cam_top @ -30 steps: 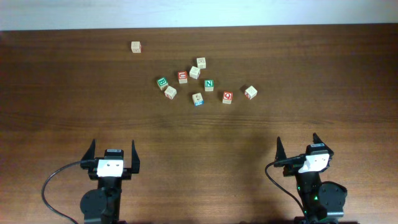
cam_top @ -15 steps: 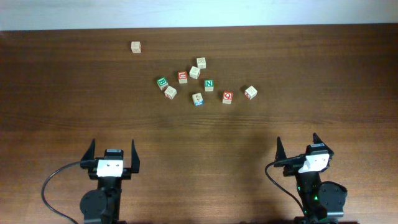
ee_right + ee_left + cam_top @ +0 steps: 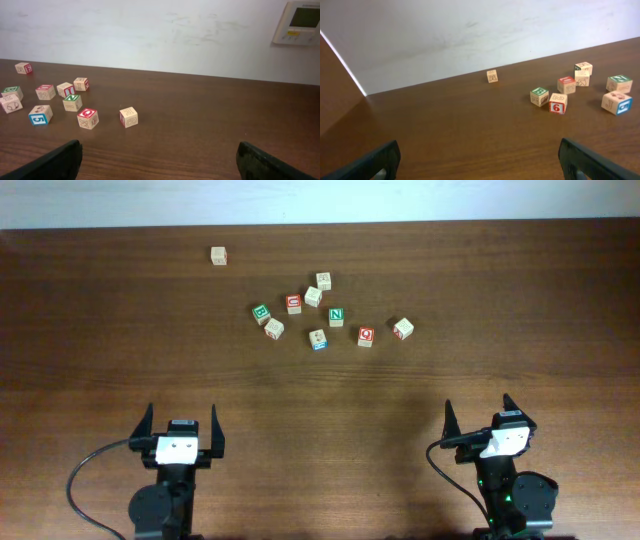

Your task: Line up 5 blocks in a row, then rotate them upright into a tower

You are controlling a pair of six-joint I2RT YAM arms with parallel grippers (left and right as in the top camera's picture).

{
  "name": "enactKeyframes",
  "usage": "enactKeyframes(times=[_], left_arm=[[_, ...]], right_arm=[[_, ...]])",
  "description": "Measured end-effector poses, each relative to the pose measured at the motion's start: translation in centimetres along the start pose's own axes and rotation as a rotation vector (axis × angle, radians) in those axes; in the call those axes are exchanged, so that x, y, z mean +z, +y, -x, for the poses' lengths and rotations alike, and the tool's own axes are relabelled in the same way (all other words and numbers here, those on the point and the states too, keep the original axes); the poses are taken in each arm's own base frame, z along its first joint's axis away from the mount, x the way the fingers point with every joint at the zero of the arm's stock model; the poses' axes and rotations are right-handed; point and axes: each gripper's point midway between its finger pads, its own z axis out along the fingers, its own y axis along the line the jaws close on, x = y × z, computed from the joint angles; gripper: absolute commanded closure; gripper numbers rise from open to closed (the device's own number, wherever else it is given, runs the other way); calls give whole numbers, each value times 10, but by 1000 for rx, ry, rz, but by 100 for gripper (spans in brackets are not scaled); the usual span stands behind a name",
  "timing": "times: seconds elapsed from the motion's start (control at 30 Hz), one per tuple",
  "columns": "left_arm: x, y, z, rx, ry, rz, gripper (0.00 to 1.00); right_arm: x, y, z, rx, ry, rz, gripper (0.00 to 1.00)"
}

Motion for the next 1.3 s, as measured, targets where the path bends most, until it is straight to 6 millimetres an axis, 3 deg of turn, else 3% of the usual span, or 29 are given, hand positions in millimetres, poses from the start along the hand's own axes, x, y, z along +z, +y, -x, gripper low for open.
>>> enactKeyframes(times=[0.17, 0.4, 0.7, 0.87, 1.07, 1.2, 1.3], left_arm=[[-1, 2, 7, 0, 49, -12, 1], [10, 9, 53, 1, 91, -37, 1], [42, 0, 79, -12, 222, -157, 1], [59, -9, 91, -38, 345, -256, 1], [76, -12, 117, -71, 496, -340, 1], [85, -11, 131, -89, 600, -372, 1], [94, -11, 137, -101, 656, -390, 1]], right_arm=[[0, 0, 13, 32, -54, 3, 2], [-2, 4, 19, 72, -60, 27, 2], [-17, 5, 73, 72, -90, 41, 2], [-15, 5, 102, 84, 12, 50, 2], [5, 9, 140, 106, 170, 97, 2], [25, 14, 149, 136, 333, 143, 2], [38, 20, 144, 171, 489, 184, 2]])
